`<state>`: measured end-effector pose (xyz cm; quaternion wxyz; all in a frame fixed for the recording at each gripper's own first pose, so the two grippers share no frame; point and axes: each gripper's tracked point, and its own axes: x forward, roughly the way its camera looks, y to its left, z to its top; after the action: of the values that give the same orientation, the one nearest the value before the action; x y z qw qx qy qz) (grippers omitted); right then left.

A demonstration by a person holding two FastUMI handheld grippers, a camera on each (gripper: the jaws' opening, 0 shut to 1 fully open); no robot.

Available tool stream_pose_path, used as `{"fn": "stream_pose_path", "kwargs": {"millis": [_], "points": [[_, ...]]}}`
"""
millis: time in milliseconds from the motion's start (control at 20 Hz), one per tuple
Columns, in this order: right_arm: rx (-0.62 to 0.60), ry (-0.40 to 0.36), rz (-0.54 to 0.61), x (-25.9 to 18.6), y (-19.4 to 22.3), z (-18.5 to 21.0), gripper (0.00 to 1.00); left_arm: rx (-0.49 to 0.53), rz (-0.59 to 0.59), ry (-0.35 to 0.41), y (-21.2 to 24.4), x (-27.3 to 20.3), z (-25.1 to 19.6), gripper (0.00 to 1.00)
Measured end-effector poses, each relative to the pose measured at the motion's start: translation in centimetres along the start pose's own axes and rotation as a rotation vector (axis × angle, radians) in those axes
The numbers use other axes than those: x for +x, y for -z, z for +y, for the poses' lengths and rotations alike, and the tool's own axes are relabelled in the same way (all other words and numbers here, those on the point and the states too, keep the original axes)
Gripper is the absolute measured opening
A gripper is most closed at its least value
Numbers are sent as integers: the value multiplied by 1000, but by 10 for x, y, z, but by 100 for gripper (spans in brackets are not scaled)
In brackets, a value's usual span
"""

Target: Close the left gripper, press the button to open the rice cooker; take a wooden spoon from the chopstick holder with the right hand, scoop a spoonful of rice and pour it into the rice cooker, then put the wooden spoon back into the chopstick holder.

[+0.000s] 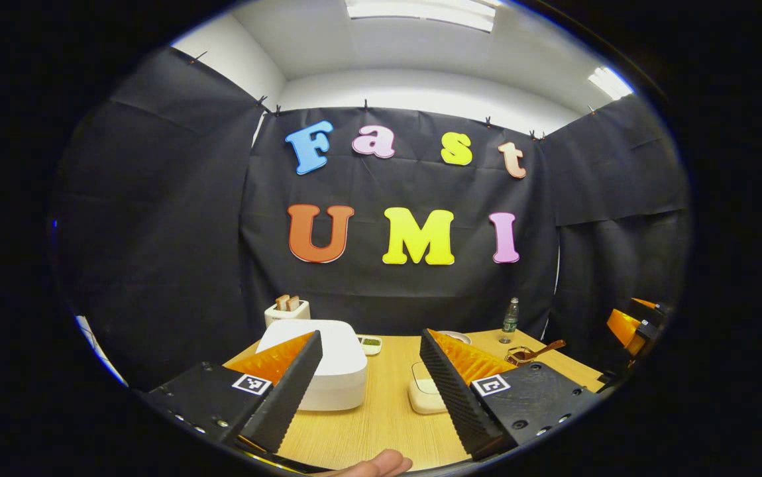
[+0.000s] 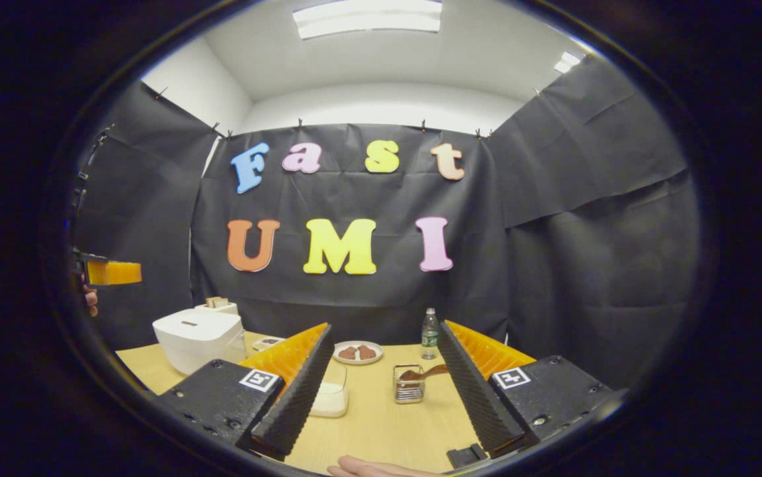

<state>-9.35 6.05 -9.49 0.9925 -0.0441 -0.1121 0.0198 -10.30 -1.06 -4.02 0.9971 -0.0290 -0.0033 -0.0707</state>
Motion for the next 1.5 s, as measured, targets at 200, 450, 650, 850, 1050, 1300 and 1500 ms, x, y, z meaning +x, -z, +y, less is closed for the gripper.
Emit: {"fn": "stream_pose_path", "kwargs": {"millis": [200,450,650,850,1050,1300,1500], "points": [[61,0,32,-6,-6,5,100,7,-38,-7,2,-28,-8,94],[79,-3,34,-9,-10,2,100,37,-63,-19,12,-52,-13,94],[86,-18,53,-14,-2,3,100,58,-81,-4,11,-57,-17,94],[86,-24,62,-16,1,3,100,22,-75,30,16,-57,-24,94],[83,-32,73,-20,7,3,100,3,-68,24,21,-52,-18,94],[89,-43,95,-21,18,5,97,-20,-30,21,35,-45,-18,95],[88,-62,92,-17,20,14,100,-29,3,38,45,-40,-20,95]]}}
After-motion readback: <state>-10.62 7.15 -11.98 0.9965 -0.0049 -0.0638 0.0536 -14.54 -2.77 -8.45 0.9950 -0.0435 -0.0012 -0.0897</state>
